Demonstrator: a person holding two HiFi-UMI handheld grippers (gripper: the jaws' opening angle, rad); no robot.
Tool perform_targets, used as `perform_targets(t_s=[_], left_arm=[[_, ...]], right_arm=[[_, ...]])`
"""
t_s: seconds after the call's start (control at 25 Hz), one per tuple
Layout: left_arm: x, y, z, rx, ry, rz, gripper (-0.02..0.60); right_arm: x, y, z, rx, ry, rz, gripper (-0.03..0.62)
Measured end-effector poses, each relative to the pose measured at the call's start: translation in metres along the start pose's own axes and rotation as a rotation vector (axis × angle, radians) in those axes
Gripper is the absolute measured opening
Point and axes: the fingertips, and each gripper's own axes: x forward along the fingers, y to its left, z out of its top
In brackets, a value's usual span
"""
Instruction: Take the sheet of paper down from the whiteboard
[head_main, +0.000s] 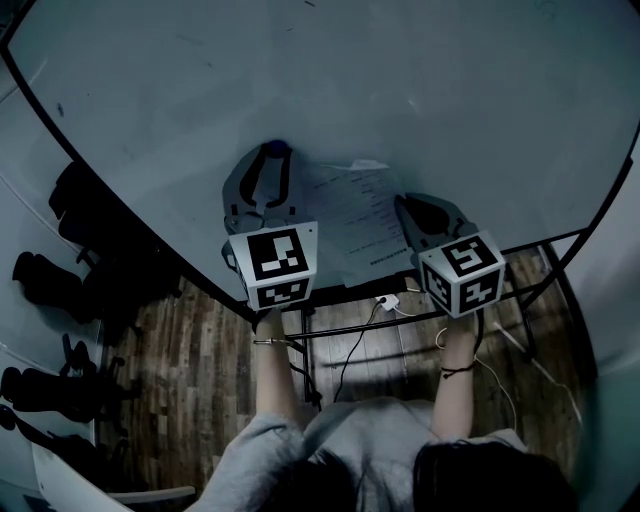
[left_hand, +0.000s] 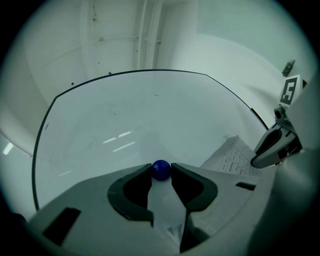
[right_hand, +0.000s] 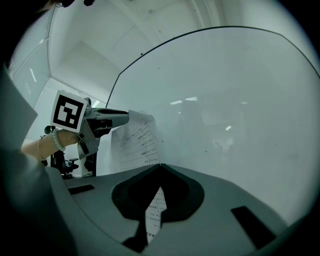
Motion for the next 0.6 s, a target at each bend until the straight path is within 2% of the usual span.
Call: perform_targets(t_s=[0.36, 0.6], left_arm=[[-0.006, -0.005, -0.007, -0.089, -0.001, -0.021, 0.118], [-0.015, -0.012, -0.023, -0.197, 0.029, -0.058, 0.118]], right_arm=[[-0.013, -0.005, -0.006, 0.004, 0.009, -0.023, 0.0], [-0.017, -0.007, -0.009, 0.0, 0.02, -0.034, 0.0]])
